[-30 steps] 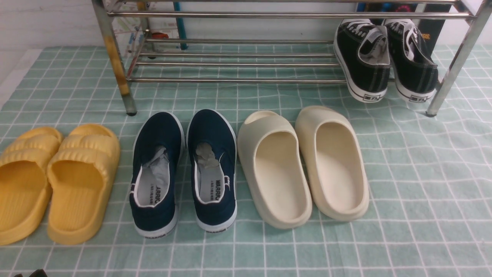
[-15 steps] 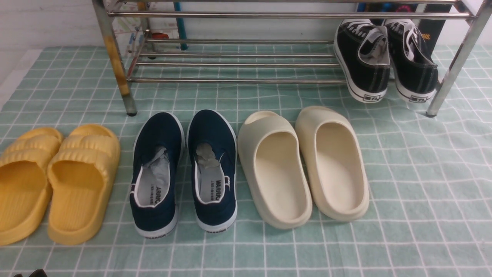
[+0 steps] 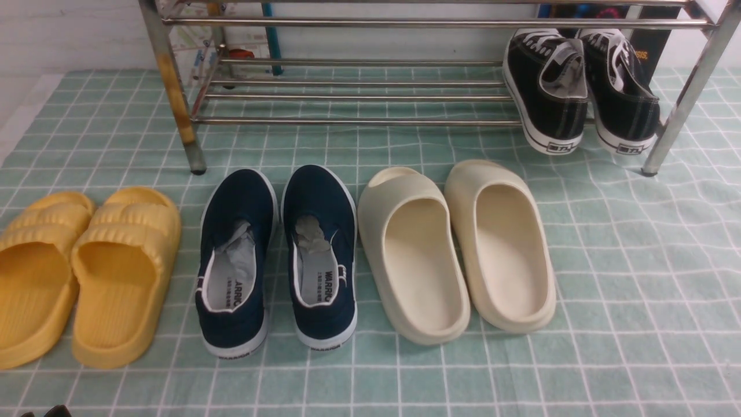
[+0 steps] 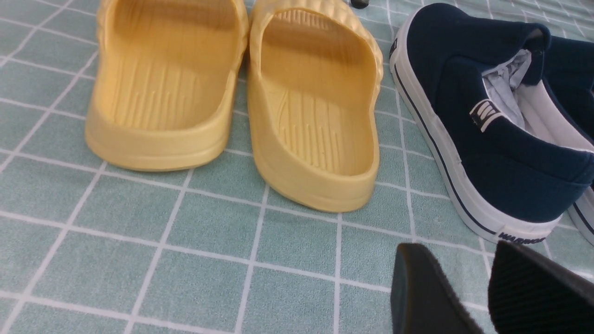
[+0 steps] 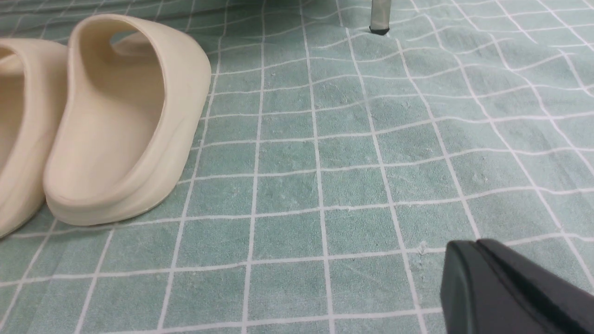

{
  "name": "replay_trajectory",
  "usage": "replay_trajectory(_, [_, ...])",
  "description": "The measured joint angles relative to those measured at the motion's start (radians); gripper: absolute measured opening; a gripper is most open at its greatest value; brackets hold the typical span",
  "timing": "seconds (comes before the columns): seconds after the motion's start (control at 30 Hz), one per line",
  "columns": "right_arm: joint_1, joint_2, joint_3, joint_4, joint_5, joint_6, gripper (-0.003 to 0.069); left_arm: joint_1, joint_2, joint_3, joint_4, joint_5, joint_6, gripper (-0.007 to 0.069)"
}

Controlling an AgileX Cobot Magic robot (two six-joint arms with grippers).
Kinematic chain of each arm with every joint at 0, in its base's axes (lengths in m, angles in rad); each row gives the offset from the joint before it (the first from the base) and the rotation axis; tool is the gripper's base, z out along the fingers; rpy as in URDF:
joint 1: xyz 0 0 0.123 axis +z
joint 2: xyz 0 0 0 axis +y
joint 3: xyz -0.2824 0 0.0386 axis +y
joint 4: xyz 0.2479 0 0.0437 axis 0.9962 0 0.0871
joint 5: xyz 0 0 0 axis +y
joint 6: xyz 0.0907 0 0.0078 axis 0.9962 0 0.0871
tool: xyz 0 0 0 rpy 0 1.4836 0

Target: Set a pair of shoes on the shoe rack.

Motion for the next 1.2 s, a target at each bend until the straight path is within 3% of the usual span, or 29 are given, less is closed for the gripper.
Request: replay_trajectory(1.2, [0.000,0.000,0.000,0.001,0.001,0.000,0.0058,0.000,0.000,0.000,0.000,0.000,0.000,0.0239])
